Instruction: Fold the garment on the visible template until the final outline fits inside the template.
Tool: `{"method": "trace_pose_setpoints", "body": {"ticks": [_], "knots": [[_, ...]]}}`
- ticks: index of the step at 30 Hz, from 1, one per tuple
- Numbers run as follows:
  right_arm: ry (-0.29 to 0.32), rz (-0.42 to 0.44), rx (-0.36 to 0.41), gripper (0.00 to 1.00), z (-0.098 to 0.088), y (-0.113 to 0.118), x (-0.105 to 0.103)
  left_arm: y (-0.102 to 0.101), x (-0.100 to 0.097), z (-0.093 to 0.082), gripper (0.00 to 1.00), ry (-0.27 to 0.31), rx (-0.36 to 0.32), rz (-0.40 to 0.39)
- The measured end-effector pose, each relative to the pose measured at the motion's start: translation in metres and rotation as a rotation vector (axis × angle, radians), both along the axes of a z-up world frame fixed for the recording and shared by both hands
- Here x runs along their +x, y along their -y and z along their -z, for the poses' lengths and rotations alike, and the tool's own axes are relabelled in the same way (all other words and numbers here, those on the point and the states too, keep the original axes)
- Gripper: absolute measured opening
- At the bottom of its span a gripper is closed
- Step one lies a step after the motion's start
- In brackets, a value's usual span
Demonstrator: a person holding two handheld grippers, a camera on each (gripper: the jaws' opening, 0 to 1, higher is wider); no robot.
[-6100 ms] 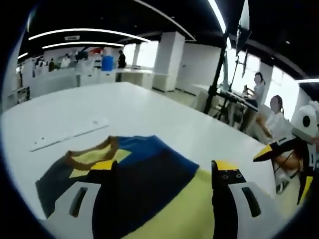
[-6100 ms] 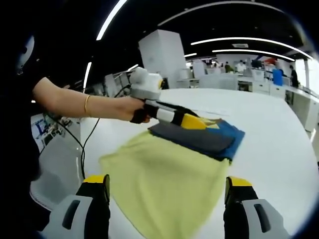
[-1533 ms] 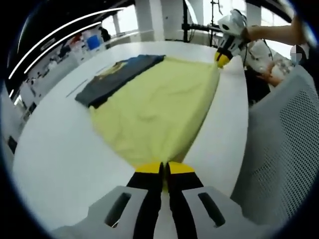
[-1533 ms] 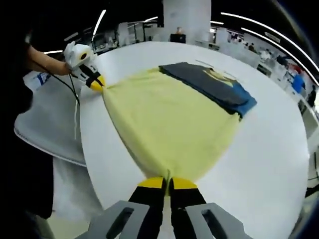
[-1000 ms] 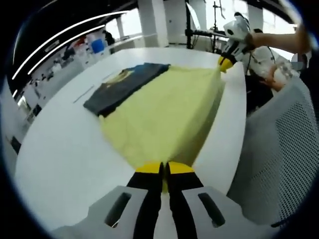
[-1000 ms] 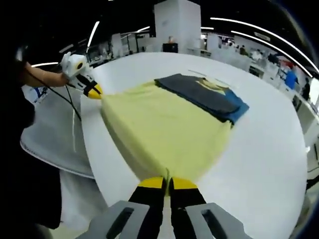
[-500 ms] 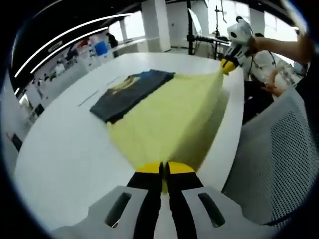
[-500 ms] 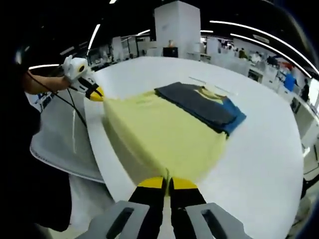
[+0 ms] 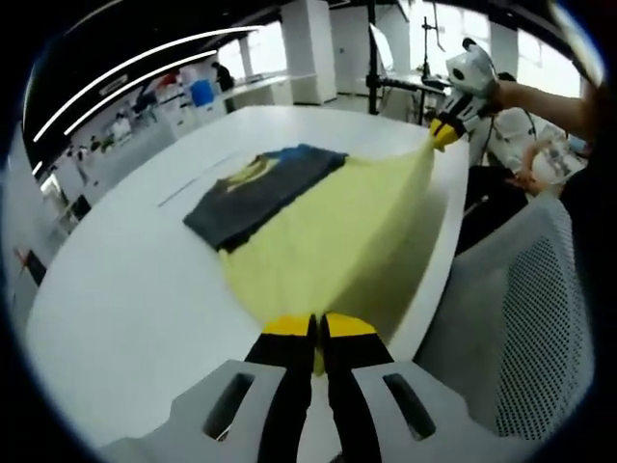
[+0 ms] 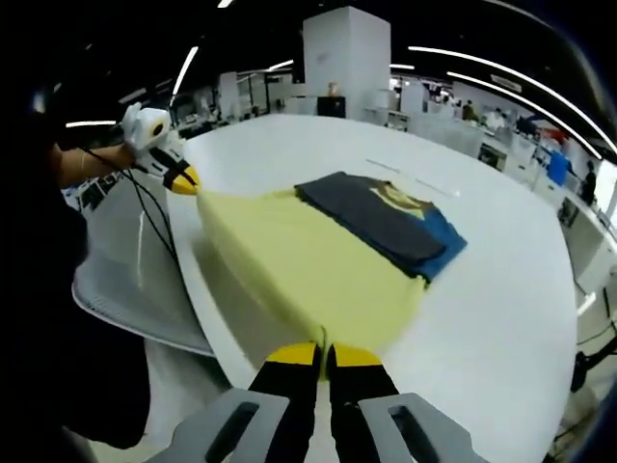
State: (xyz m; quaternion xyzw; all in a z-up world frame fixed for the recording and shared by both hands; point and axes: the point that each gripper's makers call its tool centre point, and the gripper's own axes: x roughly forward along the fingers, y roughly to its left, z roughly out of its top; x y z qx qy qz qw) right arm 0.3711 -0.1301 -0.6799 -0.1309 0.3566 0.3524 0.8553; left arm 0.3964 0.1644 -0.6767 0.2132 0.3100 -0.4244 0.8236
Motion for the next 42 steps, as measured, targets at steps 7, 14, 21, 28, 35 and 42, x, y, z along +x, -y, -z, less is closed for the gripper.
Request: {"method": "trace_pose_setpoints", "body": {"ticks": [7, 14, 21, 28, 35, 42], "knots": [[0.020, -0.002, -0.001, 0.00, -0.013, -0.003, -0.006, -0.001, -0.007, -0.013, 0.00, 0.013, 0.011, 0.004], [0.032, -0.008, -0.001, 0.00, -0.023, -0.004, -0.014, -0.003, -0.012, -0.022, 0.00, -0.010, -0.011, -0.029], [0.028, -0.031, -0.018, 0.00, -0.025, -0.001, -0.017, -0.004, -0.020, -0.026, 0.00, -0.028, 0.000, -0.038], [0.038, -0.052, -0.044, 0.00, -0.031, 0.000, -0.018, -0.003, -0.017, -0.037, 0.00, 0.000, 0.021, -0.025], [0.079, -0.063, -0.095, 0.00, -0.038, -0.002, -0.001, -0.001, 0.002, -0.044, 0.00, 0.037, 0.027, -0.048], [0.112, -0.054, -0.130, 0.00, -0.041, -0.002, 0.017, 0.002, 0.021, -0.049, 0.00, 0.061, 0.029, -0.065]]}}
